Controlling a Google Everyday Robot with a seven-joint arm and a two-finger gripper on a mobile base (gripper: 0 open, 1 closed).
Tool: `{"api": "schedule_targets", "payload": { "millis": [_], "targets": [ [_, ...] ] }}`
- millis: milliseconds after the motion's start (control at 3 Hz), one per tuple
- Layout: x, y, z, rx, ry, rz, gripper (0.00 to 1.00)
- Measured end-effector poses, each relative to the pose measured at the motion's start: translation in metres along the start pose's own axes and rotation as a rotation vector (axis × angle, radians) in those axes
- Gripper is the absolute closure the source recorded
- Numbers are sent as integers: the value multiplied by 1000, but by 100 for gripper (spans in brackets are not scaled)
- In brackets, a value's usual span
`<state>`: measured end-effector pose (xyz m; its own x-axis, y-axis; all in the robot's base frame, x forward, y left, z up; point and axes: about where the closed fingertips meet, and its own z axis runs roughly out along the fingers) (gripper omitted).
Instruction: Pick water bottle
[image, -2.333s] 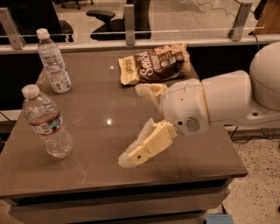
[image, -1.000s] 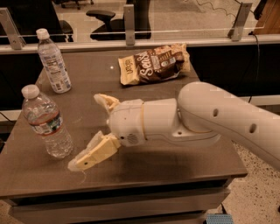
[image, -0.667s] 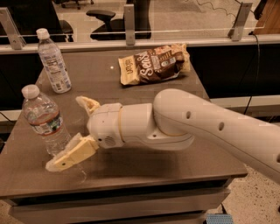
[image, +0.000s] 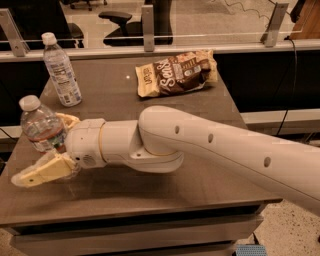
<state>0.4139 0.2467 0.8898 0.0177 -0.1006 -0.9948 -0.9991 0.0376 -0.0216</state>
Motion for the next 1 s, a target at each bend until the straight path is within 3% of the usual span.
{"api": "schedule_targets", "payload": {
  "millis": [667,1000],
  "targets": [
    [-2,-6,9,11,-23,-3,62],
    [-15,-20,6,24,-55,-10,86]
  ]
}}
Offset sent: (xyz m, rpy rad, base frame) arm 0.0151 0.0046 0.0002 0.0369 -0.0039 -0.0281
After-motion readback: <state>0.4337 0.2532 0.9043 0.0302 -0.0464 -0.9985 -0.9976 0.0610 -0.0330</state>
